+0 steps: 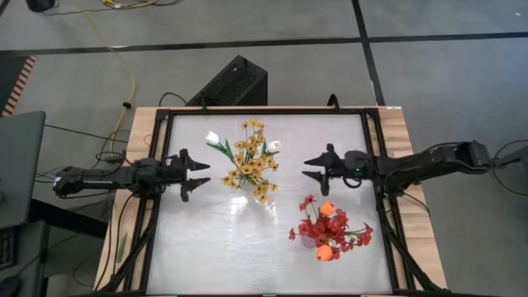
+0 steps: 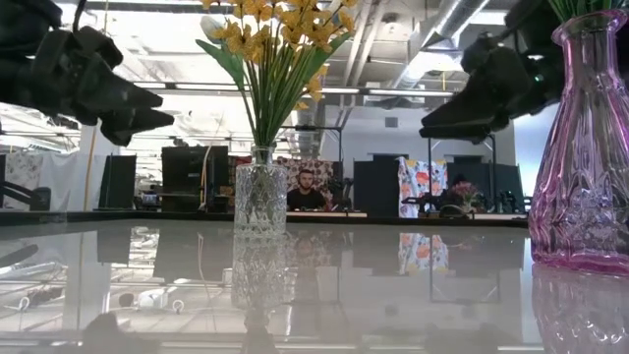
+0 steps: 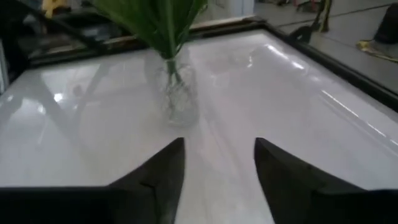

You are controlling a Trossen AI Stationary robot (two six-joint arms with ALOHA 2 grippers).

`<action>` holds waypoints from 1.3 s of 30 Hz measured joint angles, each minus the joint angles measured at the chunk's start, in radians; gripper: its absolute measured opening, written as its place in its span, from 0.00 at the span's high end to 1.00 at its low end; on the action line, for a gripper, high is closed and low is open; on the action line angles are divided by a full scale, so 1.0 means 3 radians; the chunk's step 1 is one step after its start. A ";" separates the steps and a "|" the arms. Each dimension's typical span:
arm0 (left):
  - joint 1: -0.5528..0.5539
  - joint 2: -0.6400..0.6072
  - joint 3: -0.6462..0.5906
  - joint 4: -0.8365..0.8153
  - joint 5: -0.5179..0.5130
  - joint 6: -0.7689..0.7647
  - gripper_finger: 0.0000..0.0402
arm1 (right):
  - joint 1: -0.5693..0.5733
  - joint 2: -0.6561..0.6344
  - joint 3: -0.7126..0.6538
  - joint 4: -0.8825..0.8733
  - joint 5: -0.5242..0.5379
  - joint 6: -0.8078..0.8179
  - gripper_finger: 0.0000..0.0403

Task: Sort flowers into vase by color
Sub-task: Return to Home Position

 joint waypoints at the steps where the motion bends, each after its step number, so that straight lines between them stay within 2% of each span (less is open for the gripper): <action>1: 0.0000 -0.0046 0.0001 -0.0037 0.0012 -0.0002 0.43 | -0.0026 -0.0058 -0.0064 0.0057 -0.0001 0.0020 0.49; 3: 0.0000 -0.0114 0.0001 0.0006 0.0029 0.0007 0.43 | -0.0076 -0.0175 -0.0153 0.0093 -0.0001 0.0023 0.59; 7: 0.0000 -0.0224 0.0000 -0.0011 -0.0050 0.0145 0.43 | -0.0201 -0.0394 -0.0266 0.0051 -0.0051 -0.0021 0.88; 9: 0.0000 -0.0240 0.0000 -0.0014 -0.0107 0.0151 0.43 | -0.0279 -0.0499 -0.0318 0.0058 -0.0221 -0.0051 0.95; 14: 0.0000 -0.0241 -0.0001 -0.0013 -0.0067 0.0073 0.43 | -0.0531 -0.0829 -0.0406 -0.0189 -0.0604 -0.0008 0.93; 18: 0.0000 -0.0240 -0.0002 -0.0013 -0.0063 -0.0001 0.43 | -0.0766 -0.1157 -0.0409 -0.0770 -0.0622 0.0019 0.96; 23: 0.0000 -0.0238 -0.0002 -0.0018 -0.0051 -0.0006 0.43 | -0.0948 -0.1556 -0.0411 -0.1161 -0.0626 0.0120 0.96; 33: 0.0000 -0.0238 -0.0004 -0.0018 -0.0053 -0.0007 0.43 | -0.0967 -0.2108 -0.0411 -0.1672 -0.0557 0.0303 0.95; 39: 0.0000 -0.0238 -0.0005 -0.0018 -0.0056 -0.0008 0.43 | -0.0926 -0.2523 -0.0420 -0.2255 -0.0372 0.0480 0.95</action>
